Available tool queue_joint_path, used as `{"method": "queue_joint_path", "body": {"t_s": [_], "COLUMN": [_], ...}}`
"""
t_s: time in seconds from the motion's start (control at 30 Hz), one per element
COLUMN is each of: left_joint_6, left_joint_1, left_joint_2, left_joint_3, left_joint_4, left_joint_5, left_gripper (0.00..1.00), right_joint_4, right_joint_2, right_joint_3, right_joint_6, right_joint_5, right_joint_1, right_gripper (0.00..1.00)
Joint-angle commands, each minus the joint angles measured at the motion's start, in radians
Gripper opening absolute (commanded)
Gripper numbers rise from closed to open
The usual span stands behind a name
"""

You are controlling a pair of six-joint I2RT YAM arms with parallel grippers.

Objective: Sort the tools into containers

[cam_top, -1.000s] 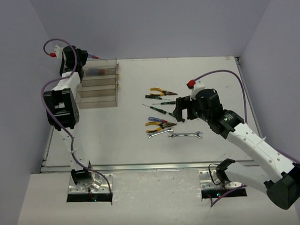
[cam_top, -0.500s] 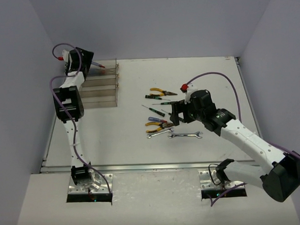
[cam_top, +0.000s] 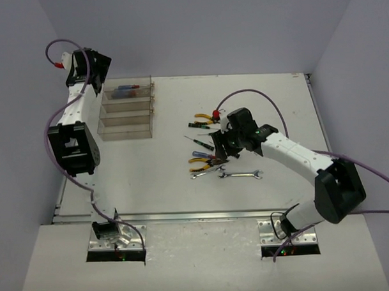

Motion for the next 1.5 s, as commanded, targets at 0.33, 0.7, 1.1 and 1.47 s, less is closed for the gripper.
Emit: {"method": "queue_joint_path", "body": {"t_s": [0.33, 0.7, 1.1, 1.47], "left_joint_6": [0.179, 0.237, 0.206, -0.071], "left_joint_1": [-0.155, -0.204, -0.255, -0.418], "left_joint_2": [-0.828, -0.894, -0.880, -0.772], "left_joint_3": [-0.889, -0.962, -1.085, -1.353], "left_joint_4": [0.165, 0.139, 0.328, 1.229], "left_joint_5": [0.246, 0.265, 0.431, 0.771], "left_gripper": [1.00, 1.00, 1.00, 0.99], "right_joint_4": [-0.062, -0.057, -0.031, 0.141], "right_joint_2": [0.471, 0.604, 0.526, 0.098], "right_joint_3": [0.382, 0.408, 0.383, 0.230], "right_joint_6": [-0.295, -0.308, -0.298, -0.223], "right_joint_5": [0.022, 0.104, 0.110, -0.250], "right_joint_1": [0.088, 0.096, 0.102, 0.108], "right_gripper": [0.39, 0.28, 0.00, 0.00]}}
